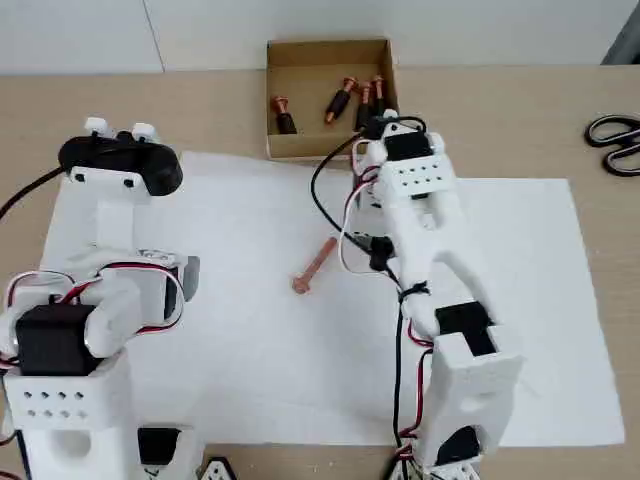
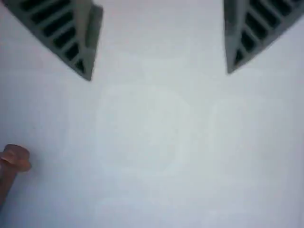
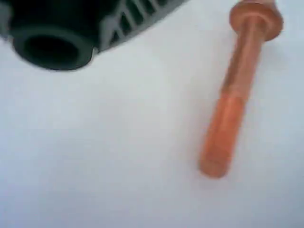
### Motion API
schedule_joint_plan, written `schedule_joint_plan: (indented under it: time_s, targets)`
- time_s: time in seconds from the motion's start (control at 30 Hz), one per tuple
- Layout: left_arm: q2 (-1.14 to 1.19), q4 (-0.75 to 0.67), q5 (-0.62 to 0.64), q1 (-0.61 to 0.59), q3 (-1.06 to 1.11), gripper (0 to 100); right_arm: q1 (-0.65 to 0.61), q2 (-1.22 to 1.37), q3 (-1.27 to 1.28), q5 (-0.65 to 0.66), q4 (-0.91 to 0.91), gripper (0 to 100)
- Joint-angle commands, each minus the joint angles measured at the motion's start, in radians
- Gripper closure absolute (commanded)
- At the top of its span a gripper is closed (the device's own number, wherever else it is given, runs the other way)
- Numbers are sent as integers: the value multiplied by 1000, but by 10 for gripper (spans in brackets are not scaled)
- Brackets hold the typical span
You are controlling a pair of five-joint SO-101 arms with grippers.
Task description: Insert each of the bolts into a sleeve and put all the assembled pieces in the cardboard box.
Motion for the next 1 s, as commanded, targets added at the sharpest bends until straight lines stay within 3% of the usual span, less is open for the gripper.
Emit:
schedule_joint_plan:
  time_s: [0.0, 0.37, 0.63, 0.83, 0.97]
  targets:
    - [-18, 12, 8, 11, -39, 826, 36, -1, -48, 242, -13, 994]
    - [-18, 11, 8, 6, -39, 826, 30, 137, -48, 298, -145, 991]
    - [-18, 12, 8, 6, -39, 826, 30, 163, -48, 345, -140, 989]
    - [-18, 12, 8, 6, -39, 826, 30, 163, -48, 345, -117, 887]
    - [-18, 12, 8, 6, -39, 826, 28, 165, -48, 345, -96, 892]
